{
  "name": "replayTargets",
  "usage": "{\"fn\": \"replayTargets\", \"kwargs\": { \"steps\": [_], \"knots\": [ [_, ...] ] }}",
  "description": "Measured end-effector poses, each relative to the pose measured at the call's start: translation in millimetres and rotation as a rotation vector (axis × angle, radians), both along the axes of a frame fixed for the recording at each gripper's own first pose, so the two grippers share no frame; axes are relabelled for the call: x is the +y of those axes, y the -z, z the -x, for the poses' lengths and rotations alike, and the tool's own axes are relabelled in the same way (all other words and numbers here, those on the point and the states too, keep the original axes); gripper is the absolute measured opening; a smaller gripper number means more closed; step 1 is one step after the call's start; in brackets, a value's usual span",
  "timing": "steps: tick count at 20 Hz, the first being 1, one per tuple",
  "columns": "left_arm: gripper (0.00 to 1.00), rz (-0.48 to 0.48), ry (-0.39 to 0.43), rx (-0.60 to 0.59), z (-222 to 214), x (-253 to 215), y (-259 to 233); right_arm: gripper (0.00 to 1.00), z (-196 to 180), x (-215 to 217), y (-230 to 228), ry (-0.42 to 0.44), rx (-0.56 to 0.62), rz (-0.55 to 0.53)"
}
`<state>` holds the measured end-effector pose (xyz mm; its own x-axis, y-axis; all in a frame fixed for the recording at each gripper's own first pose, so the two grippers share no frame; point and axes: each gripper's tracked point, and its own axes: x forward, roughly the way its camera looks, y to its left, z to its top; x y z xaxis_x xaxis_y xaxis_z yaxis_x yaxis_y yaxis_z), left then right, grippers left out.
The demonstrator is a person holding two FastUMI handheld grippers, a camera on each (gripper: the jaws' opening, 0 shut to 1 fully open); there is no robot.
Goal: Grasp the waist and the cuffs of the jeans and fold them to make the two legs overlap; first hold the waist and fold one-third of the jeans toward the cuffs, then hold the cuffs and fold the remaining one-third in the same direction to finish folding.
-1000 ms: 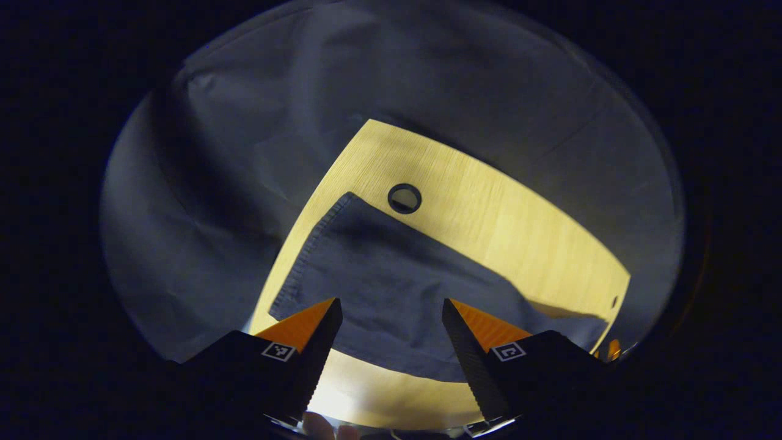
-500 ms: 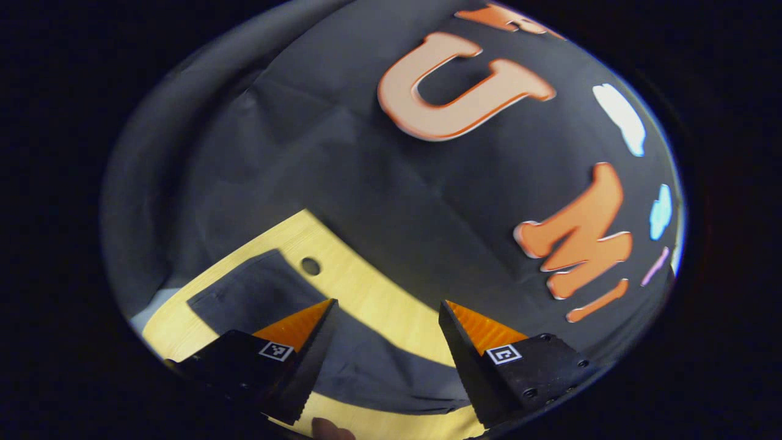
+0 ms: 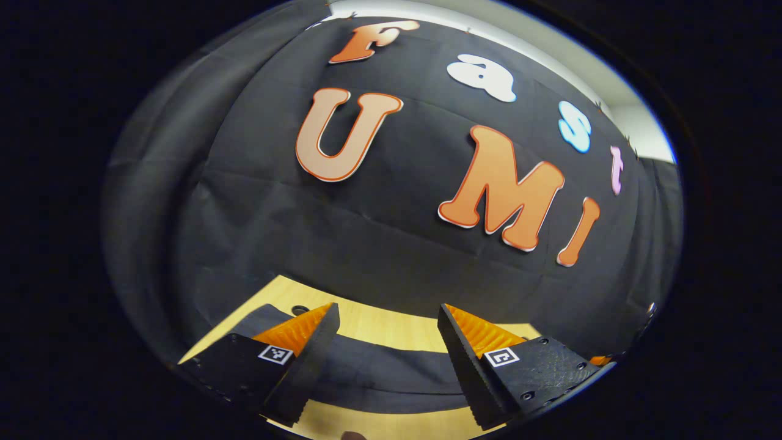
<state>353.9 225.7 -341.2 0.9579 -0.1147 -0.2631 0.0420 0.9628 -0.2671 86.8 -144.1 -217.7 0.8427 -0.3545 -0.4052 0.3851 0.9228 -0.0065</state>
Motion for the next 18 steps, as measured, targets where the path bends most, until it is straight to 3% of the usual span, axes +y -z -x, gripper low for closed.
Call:
{"fn": "replayTargets", "kwargs": {
  "steps": [5,10,14,16,18],
  "knots": [
    [1.0,-0.021,0.018,0.007,-0.8,-9.1,-3.3,0.98,-19.6,16.2,3.7,-0.054,0.001,-0.096],
    [0.98,-0.059,-0.026,-0.025,10.2,-12.7,-17.8,0.98,-78.9,3.5,21.3,-0.044,-0.004,-0.419],
    [0.98,-0.068,-0.105,-0.015,23.1,-2.6,-19.3,0.98,-132.7,-27.0,65.2,0.082,0.051,-0.658],
    [0.97,-0.061,-0.142,-0.012,25.2,0.6,-16.4,0.98,-147.7,-40.0,95.8,0.187,0.112,-0.764],
    [0.98,-0.052,-0.18,-0.013,28.9,5.5,-19.5,0.98,-156.5,-40.0,117.0,0.237,0.16,-0.846]
  ]
}}
